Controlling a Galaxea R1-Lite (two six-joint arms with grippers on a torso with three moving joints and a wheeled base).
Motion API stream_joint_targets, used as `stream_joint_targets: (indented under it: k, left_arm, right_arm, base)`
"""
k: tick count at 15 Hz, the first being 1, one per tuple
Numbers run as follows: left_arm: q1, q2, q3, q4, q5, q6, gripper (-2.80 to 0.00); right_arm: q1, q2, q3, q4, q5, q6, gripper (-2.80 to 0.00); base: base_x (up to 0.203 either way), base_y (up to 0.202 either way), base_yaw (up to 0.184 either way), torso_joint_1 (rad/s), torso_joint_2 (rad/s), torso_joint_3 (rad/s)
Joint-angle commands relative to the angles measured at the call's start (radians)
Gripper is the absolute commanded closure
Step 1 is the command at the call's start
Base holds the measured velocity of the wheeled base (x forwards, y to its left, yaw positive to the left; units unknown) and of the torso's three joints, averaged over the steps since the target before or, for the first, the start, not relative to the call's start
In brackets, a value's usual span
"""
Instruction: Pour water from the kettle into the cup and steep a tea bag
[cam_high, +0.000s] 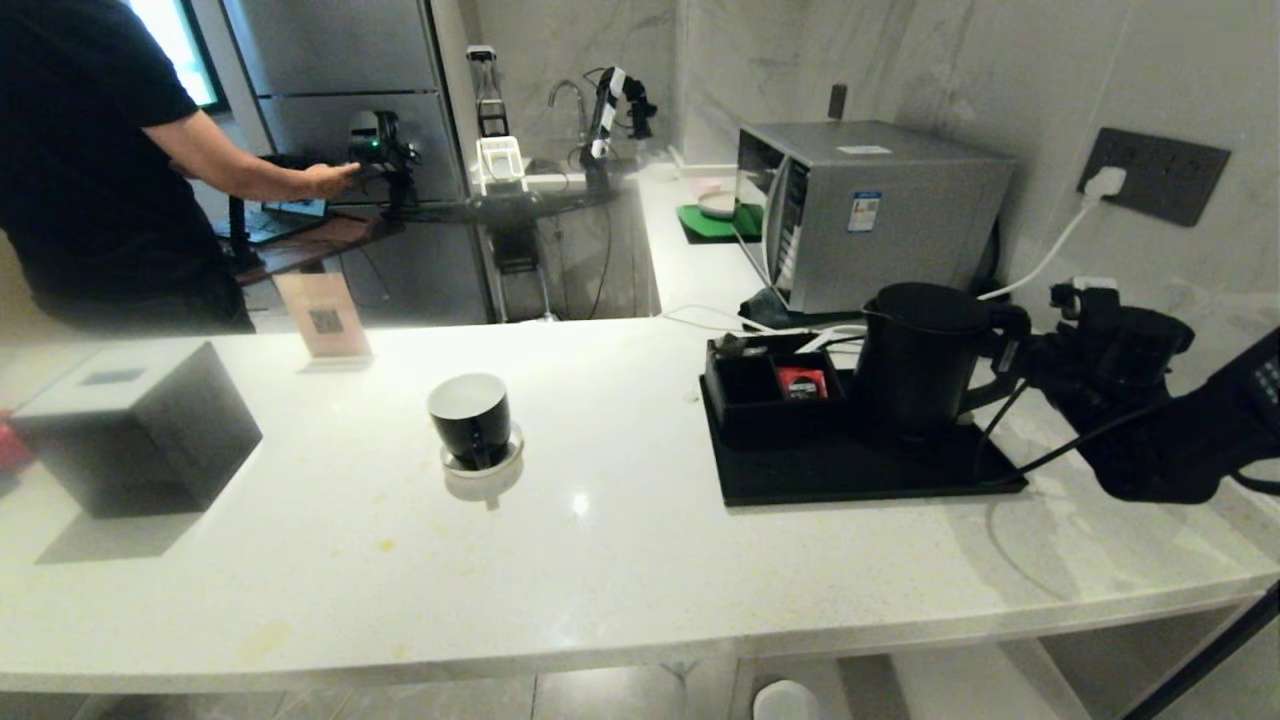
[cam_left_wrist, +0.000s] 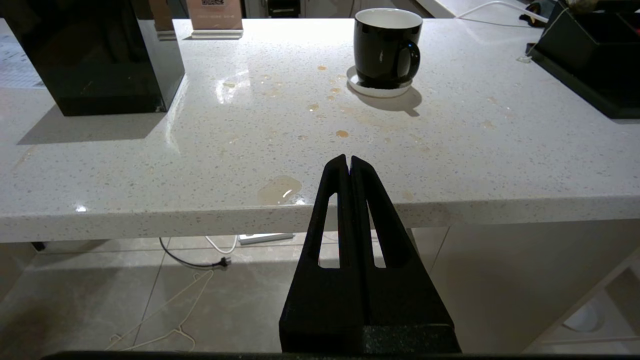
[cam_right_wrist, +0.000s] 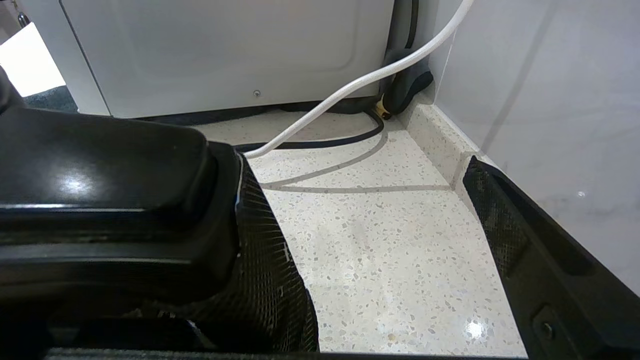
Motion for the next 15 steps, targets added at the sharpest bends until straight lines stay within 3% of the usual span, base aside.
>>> stream_joint_targets:
  k: [1,6,7,15]
  left_arm:
    - [0.000,-0.001,0.000,-0.001,0.000,0.001,0.00]
    - [0.000,0.000,0.000,-0.002,0.000,0.000,0.00]
    - [0.000,-0.001,0.000,0.000,0.000,-0.001,0.00]
    - [0.000,-0.001,0.000,-0.002,0.000,-0.001,0.00]
  right_arm:
    - [0.000,0.001,-0.003,-0.007,0.001,0.000,-2.80]
    - [0.000,0.003,-0.016,-0.007,0.001,0.000,-2.80]
    - [0.000,0.002,-0.016,-0.007,0.001,0.000,0.00]
    - [0.004,-0.009,0.000,-0.020,0.001,-0.003,0.00]
  base:
    - [0.000,0.000,0.000,0.000,0.00,0.000]
    - [0.000,0.000,0.000,0.000,0.00,0.000]
    - [0.000,0.000,0.000,0.000,0.00,0.000]
    - [0.000,0.000,0.000,0.000,0.00,0.000]
